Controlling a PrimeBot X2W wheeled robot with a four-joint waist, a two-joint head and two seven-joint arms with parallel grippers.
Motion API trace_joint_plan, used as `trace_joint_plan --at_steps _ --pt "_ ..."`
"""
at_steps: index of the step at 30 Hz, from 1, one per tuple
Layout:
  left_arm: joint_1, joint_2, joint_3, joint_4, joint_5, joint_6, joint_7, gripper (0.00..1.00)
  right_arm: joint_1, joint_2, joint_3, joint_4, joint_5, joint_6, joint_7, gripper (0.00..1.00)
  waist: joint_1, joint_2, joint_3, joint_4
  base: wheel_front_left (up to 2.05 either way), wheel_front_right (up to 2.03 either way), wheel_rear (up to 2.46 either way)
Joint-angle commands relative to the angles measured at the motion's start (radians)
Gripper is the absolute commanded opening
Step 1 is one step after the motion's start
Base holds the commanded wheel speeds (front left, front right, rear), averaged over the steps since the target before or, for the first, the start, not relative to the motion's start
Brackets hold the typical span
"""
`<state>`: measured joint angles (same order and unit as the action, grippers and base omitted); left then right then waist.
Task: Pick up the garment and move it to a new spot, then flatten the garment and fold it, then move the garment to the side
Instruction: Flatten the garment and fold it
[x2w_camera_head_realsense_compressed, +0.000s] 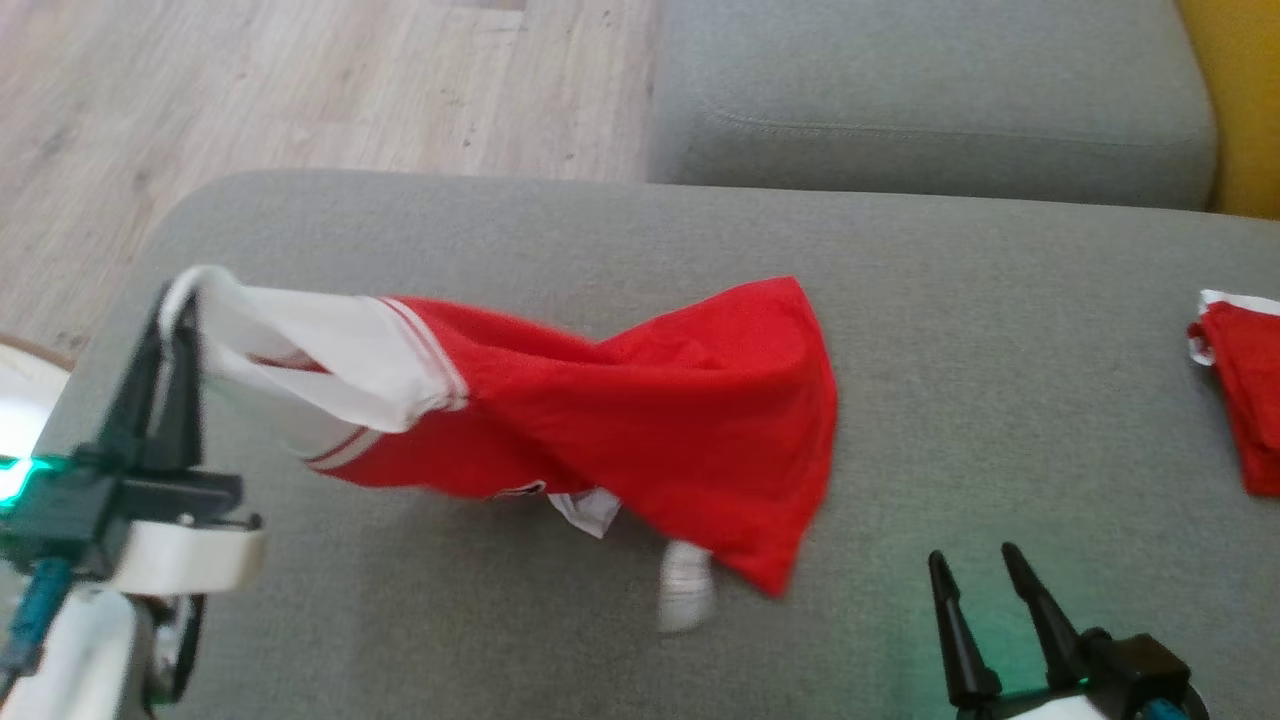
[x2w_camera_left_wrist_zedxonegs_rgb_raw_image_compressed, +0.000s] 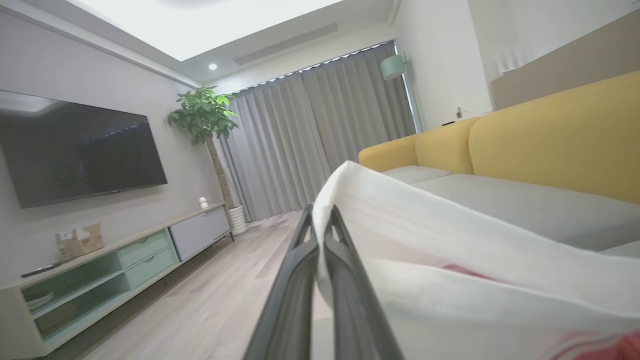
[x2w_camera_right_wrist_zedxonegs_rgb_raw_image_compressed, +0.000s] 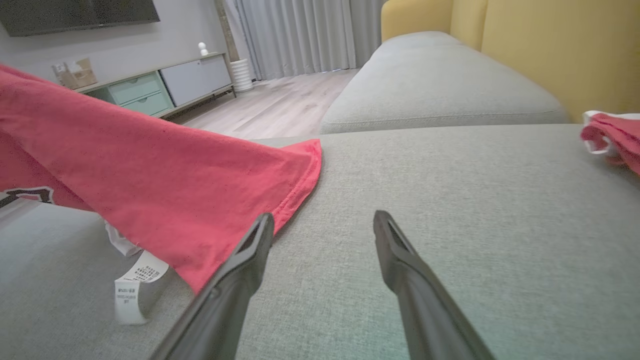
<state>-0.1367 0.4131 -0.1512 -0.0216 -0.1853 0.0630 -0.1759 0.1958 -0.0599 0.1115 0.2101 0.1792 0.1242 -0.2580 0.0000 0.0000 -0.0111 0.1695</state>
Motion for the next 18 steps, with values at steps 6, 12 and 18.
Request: trace_joint_plan --at_steps 6,12,18 --pt "-0.051 0.058 0.076 -0.051 -0.012 0.018 0.012 0.00 -0.059 -0.055 0.109 0.019 0.048 0.007 -0.004 1.00 0.0000 0.0000 0.024 0.034 0.00 0.00 0.00" --pt "-0.075 0.051 0.053 -0.049 -0.004 0.020 0.015 0.00 -0.124 -0.131 0.306 0.071 0.096 0.007 -0.004 1.00 0.0000 0.0000 0.050 0.059 0.00 0.00 0.00" --pt "-0.129 0.032 0.017 -0.026 0.006 0.016 0.004 0.00 -0.235 -0.190 0.516 0.119 0.083 0.007 -0.004 1.00 0.0000 0.0000 0.080 0.090 0.00 0.00 0.00"
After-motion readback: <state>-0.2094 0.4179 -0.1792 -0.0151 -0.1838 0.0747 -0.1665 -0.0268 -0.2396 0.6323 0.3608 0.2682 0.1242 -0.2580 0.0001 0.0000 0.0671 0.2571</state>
